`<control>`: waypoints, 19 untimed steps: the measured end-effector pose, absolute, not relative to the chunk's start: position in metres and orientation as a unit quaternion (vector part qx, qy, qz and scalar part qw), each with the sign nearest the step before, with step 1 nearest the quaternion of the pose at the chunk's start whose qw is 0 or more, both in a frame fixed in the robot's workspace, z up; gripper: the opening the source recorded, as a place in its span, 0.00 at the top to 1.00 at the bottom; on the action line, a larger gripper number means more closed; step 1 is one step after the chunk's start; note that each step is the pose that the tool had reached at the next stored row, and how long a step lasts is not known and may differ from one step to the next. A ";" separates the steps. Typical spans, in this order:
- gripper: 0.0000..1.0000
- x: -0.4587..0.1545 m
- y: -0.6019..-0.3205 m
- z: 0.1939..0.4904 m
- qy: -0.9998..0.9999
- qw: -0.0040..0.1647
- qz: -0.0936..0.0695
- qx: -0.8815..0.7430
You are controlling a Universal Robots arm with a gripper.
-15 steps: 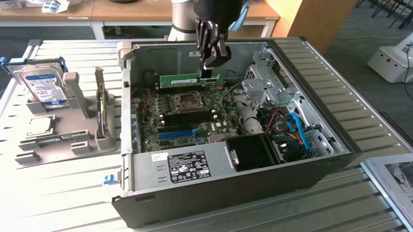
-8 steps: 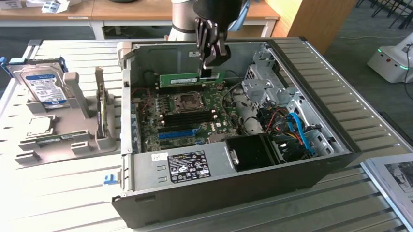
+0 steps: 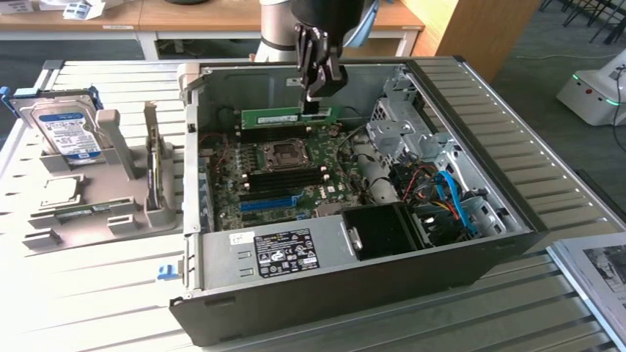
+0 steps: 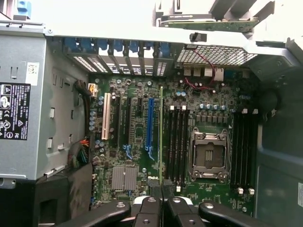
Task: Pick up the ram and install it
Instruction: 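Pick up the ram and move it above insertion slot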
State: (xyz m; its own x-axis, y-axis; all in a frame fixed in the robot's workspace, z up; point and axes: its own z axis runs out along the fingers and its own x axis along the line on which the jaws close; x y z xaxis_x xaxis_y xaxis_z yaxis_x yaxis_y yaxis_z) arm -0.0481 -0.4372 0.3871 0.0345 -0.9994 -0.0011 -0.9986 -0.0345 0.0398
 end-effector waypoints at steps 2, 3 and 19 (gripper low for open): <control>0.89 -0.048 -0.435 0.387 -0.695 0.014 -0.014 0.719; 0.89 -0.048 -0.434 0.387 -0.695 0.014 -0.014 0.719; 0.89 -0.048 -0.420 0.387 -0.695 0.014 -0.014 0.719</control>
